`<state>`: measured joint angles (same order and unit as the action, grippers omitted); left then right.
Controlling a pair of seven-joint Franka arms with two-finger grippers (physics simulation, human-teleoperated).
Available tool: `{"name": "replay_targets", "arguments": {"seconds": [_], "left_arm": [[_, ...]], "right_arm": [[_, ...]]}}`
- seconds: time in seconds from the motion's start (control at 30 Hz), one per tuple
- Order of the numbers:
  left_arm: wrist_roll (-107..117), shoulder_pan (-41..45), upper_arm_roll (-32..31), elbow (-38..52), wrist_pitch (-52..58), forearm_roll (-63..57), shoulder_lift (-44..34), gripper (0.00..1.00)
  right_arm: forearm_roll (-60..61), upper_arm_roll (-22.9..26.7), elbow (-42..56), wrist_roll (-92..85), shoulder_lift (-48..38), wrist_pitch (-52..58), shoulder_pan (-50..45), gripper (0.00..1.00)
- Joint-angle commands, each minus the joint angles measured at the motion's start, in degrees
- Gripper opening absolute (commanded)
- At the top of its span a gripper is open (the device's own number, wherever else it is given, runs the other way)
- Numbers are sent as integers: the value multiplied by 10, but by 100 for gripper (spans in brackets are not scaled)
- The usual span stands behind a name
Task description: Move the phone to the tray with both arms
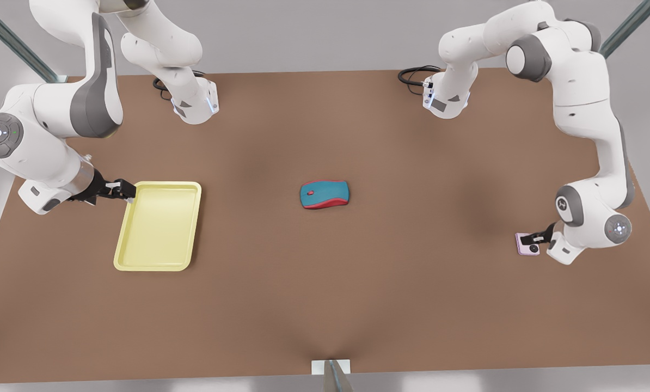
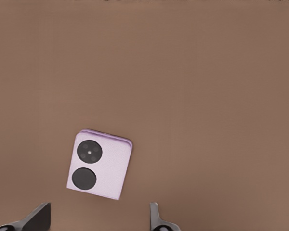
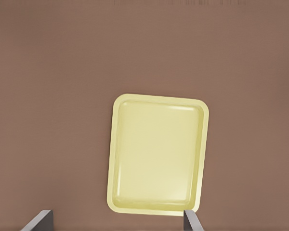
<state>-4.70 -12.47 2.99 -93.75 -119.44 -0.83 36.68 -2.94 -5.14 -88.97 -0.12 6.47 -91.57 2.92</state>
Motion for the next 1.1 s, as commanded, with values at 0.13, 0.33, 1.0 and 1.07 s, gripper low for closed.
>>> {"name": "replay_targets", "arguments": {"seconds": [0.13,0.33,1.0,1.07], "left_arm": [[-164,-4,0,-4,-72,-7,13,100],[-298,-5,0,-9,-69,-17,22,100],[-155,-16,0,9,-82,-10,64,100],[-151,-16,0,9,-82,-9,65,100]], "right_arm": [[0,0,0,0,0,0,1,100],[0,0,0,0,0,0,2,100],[0,1,-1,-5,1,1,6,100],[0,1,-1,-5,1,1,6,100]]}}
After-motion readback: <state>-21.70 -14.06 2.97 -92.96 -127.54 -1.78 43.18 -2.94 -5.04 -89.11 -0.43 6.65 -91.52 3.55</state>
